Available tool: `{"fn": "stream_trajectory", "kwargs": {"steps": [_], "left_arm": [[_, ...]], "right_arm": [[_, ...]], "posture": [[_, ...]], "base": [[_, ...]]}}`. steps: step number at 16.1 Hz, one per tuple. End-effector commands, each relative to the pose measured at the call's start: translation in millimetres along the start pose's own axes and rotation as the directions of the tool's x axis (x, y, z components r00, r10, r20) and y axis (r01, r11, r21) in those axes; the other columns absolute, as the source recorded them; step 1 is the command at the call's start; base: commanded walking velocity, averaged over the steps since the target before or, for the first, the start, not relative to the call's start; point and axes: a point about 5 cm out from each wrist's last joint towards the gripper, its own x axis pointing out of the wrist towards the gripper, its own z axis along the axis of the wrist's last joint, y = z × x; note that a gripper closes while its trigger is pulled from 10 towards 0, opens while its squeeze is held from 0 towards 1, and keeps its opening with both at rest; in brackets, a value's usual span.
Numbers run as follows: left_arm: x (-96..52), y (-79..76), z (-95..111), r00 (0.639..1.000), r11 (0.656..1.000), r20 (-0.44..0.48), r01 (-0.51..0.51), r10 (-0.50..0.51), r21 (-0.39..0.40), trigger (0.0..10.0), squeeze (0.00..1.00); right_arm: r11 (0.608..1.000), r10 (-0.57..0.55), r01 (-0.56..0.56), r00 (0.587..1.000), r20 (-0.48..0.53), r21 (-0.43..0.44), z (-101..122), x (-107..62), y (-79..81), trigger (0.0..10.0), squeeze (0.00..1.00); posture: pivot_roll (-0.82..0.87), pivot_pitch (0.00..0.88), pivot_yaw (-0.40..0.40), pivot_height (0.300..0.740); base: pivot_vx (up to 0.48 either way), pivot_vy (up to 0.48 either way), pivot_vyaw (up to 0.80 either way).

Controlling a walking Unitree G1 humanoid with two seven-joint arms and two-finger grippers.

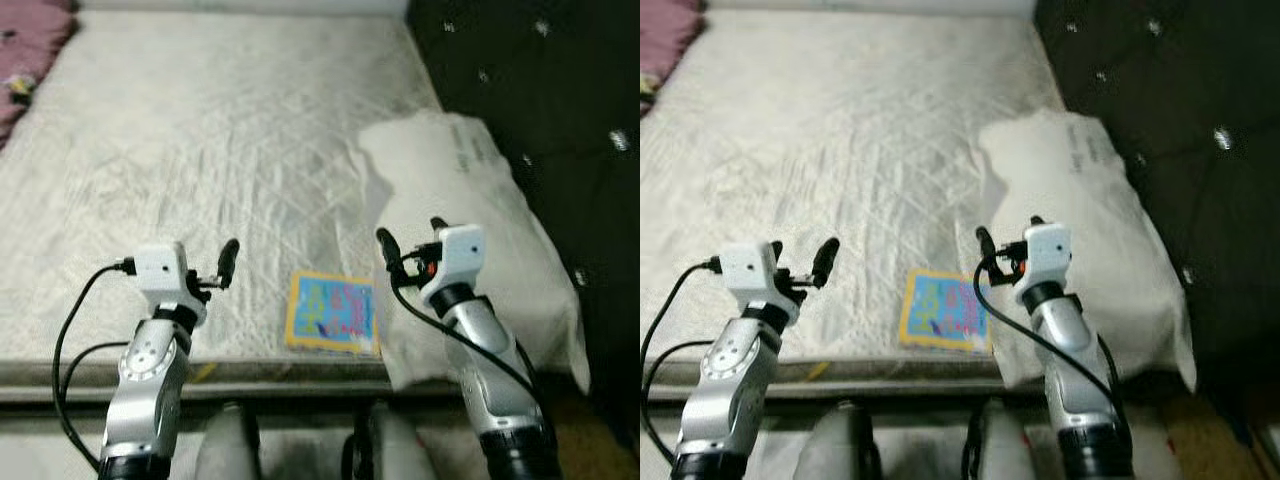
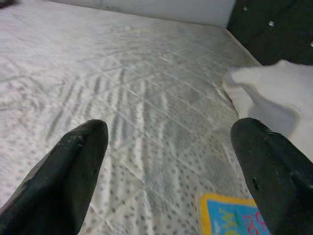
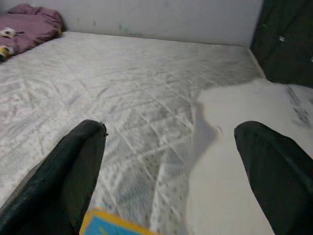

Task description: Clean up the room

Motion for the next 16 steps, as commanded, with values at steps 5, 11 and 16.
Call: {"fn": "stream_trajectory", "kwargs": {"steps": [5, 11, 16], "left_arm": [[0.3, 1.2, -2.6, 1.0, 1.0, -0.016, -0.008, 0.008, -0.004, 10.0, 0.0], [0.8, -1.5, -3.1, 1.0, 1.0, -0.021, 0.006, -0.006, -0.02, 10.0, 0.0], [0.8, -1.7, -3.9, 0.999, 1.0, -0.031, 0.003, -0.004, -0.027, 10.0, 0.0]], "right_arm": [[1.0, -0.014, 0.014, 1.0, 0.009, -0.005, 3.6, -0.6, -4.0, 10.0, 0.0], [0.999, -0.037, 0.037, 0.999, -0.005, -0.016, 1.5, -0.2, -6.3, 10.0, 0.0], [0.999, -0.039, 0.039, 0.999, -0.008, -0.021, 0.8, -0.4, -5.4, 10.0, 0.0]], "posture": [[0.03, 0.082, -0.031, 0.74], [0.03, 0.088, -0.033, 0.74], [0.03, 0.089, -0.032, 0.74]], "base": [[0.0, 0.0, 0.0], [0.0, 0.0, 0.0], [0.0, 0.115, -0.56]]}}
